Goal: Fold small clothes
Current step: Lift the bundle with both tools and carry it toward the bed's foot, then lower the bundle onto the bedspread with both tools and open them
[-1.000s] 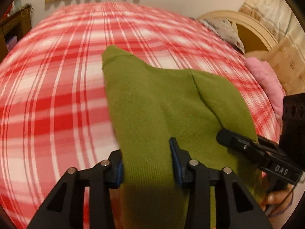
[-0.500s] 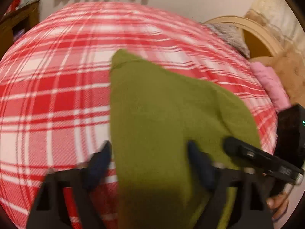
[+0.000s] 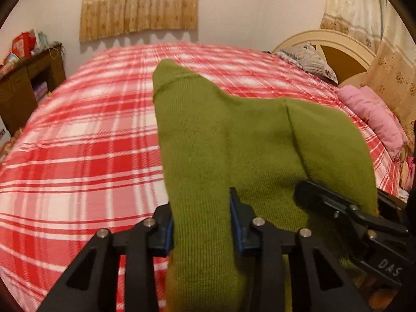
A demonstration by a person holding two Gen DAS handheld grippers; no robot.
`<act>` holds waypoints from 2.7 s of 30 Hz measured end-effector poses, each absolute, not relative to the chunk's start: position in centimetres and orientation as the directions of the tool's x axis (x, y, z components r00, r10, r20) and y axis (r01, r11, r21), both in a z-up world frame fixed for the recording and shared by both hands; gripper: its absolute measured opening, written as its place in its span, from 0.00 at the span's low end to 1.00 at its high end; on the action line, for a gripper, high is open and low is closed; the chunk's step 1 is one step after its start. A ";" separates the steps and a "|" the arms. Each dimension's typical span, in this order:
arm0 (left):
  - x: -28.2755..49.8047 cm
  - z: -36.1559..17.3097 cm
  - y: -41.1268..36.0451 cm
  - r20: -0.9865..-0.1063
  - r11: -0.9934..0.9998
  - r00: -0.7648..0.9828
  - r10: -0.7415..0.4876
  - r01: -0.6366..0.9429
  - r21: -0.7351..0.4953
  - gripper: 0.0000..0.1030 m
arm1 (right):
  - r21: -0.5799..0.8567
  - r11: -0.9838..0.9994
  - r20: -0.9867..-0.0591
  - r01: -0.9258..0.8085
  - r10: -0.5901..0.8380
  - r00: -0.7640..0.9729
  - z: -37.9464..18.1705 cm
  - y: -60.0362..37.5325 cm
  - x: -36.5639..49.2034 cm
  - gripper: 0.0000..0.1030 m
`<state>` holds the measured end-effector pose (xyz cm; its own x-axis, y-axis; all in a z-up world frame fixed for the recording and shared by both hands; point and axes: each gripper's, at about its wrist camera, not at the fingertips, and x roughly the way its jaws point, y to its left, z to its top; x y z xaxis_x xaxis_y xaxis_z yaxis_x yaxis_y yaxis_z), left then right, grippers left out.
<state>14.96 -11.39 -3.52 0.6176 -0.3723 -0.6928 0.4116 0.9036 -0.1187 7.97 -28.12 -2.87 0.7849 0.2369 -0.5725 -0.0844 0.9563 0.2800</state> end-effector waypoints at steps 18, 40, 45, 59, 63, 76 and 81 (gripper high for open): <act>11.3 -1.6 3.6 -0.651 0.973 0.724 -0.228 0.181 -0.140 0.34 | 0.306 0.878 -0.512 -0.369 0.479 0.714 0.4 -13.9 7.3 0.36; 14.8 -3.6 20.7 -0.660 0.968 0.740 0.131 -0.239 -0.076 0.34 | 0.305 0.676 -0.480 -0.671 0.718 0.505 -1.6 6.8 15.5 0.36; 17.1 -5.3 21.4 -0.674 0.967 0.727 0.135 -0.244 -0.070 0.34 | 0.275 0.686 -0.503 -0.674 0.700 0.507 -3.5 7.6 18.5 0.36; 17.8 -7.8 23.2 -0.725 0.945 0.687 0.041 -0.262 -0.195 0.54 | 0.416 0.730 -0.594 -0.542 0.670 0.445 -8.8 2.9 25.1 0.52; 15.1 -6.6 23.3 -0.706 0.947 0.708 0.032 -0.247 -0.204 0.53 | 0.316 0.827 -0.598 -0.464 0.554 0.579 -6.6 -0.1 21.9 0.54; 9.0 -7.0 19.4 -0.701 0.978 0.712 0.045 -0.174 -0.113 0.52 | 0.173 0.799 -0.611 -0.576 0.546 0.573 -6.9 1.0 10.7 0.38; 9.2 -8.4 18.3 -0.732 0.978 0.670 0.122 -0.206 -0.025 0.52 | 0.228 0.829 -0.670 -0.511 0.514 0.536 -9.8 0.5 12.0 0.12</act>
